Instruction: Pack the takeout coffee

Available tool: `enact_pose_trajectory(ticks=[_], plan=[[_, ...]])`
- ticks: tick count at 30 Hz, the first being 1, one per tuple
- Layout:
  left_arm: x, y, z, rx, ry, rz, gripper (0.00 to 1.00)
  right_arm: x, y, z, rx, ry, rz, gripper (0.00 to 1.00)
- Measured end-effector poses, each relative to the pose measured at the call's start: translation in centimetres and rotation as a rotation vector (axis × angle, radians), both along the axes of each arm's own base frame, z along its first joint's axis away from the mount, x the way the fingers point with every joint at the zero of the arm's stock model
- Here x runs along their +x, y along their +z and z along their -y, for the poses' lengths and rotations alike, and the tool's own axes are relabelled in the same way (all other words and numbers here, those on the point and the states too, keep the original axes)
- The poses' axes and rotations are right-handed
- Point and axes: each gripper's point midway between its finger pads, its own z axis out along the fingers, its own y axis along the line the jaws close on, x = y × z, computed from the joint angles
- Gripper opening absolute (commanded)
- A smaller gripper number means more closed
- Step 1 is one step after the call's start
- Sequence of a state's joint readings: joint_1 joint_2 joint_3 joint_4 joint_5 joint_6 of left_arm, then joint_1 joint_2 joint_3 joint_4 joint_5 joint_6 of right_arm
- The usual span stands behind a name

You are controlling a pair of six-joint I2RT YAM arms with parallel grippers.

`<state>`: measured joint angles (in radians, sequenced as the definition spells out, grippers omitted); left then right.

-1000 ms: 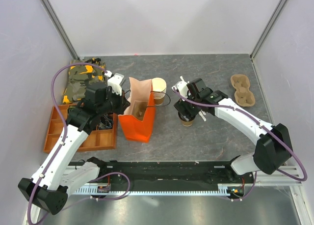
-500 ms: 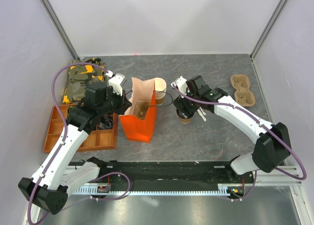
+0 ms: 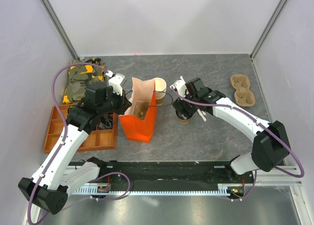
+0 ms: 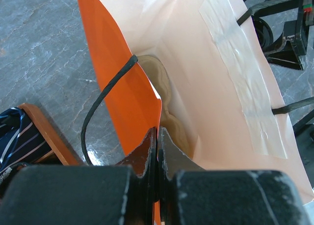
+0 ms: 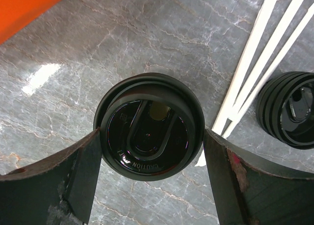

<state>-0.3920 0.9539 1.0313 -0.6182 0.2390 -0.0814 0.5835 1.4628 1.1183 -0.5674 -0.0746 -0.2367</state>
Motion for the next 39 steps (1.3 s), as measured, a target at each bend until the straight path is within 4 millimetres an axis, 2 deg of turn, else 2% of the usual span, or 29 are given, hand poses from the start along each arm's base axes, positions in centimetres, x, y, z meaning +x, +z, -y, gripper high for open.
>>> enact_pose_trajectory(ticks=[2,8,13,39], plan=[[0.0,0.01,0.0,0.0,0.0,0.0,0.02,-0.14,-0.39,0.09,-0.005,0.002,-0.005,0.82],[0.0,0.01,0.0,0.0,0.0,0.0,0.02,-0.29,-0.74,0.13,-0.007,0.004,-0.013,0.93],[0.0,0.0,0.0,0.0,0.0,0.0,0.02,-0.3,-0.73,0.12,-0.005,0.001,-0.014,0.98],[0.22,0.03,0.24,-0.002,-0.007,-0.006,0.02,-1.01,-0.7,0.23,0.006,-0.001,-0.044,0.87]])
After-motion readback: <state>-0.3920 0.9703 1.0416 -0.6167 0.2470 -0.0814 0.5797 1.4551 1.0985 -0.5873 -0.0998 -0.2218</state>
